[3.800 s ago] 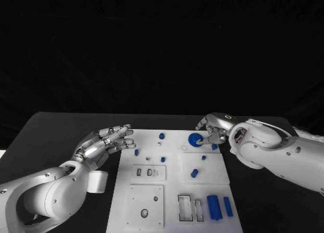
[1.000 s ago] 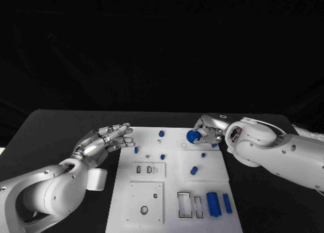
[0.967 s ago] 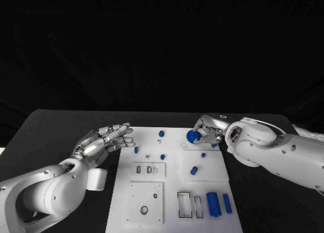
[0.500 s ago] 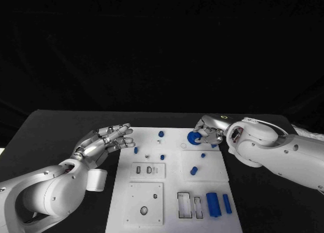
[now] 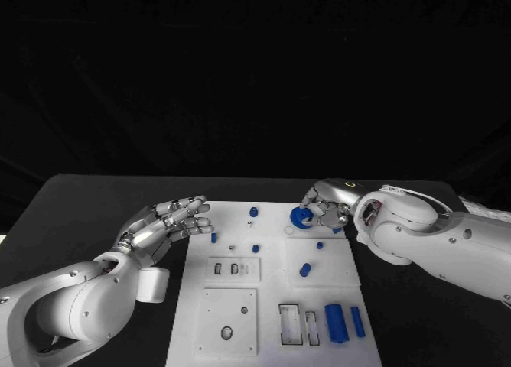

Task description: Assemble the parts on the task board

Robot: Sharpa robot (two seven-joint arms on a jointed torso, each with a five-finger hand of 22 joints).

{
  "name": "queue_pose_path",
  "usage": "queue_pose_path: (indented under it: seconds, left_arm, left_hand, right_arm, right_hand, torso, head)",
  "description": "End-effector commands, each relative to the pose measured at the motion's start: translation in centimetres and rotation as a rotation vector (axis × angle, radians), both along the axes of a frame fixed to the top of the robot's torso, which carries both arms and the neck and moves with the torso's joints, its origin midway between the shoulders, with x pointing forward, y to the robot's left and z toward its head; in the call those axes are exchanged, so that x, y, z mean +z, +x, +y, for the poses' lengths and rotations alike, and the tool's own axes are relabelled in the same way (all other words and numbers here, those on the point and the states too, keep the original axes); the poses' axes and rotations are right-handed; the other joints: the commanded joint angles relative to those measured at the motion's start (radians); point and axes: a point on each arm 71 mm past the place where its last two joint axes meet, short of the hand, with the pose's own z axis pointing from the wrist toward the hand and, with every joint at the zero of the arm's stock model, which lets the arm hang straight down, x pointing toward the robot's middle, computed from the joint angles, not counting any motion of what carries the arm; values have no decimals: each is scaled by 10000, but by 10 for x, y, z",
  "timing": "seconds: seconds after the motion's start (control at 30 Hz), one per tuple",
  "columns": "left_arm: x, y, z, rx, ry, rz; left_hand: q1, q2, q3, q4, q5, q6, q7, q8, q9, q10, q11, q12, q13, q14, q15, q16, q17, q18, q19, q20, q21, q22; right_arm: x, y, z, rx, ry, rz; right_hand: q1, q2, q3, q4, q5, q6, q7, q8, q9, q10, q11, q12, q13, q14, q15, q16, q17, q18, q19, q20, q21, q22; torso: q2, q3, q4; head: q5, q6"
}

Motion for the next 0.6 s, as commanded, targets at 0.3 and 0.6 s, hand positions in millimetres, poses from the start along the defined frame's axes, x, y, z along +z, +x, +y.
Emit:
queue_pose_path:
  seconds: [0.3, 0.6]
  left_arm:
    - [1, 0, -3, -196, -128, -70]
    - [2, -1, -4, -234, -145, -71]
  left_hand:
    - [104, 20, 17, -72, -46, -65, -1, -36, -16, -68, -16, -63, -12, -83, -10, -49, 20, 85, -68, -12, 38, 21]
    - [104, 20, 17, -72, -46, -65, -1, -36, -16, -68, -16, -63, -12, -83, -10, -49, 20, 85, -68, -12, 38, 21]
  right_arm:
    - [16, -17, 34, 970, 276, -1405]
    - [21, -24, 75, 1658, -32, -2387]
  right_hand:
    - [151, 145, 502, -280, 35, 1048, -473, 291, 750, 193, -57, -43, 1178, 980, -72, 71, 2255, -197, 118, -103, 64, 228]
    - [70, 118, 536, -298, -33, 1057, -472, 289, 759, 202, -54, -41, 1189, 985, -71, 82, 2277, -206, 133, -106, 82, 268]
  torso:
    - [9, -9, 15]
    - [4, -20, 15]
  head:
    - [57, 30]
    - [147, 11]
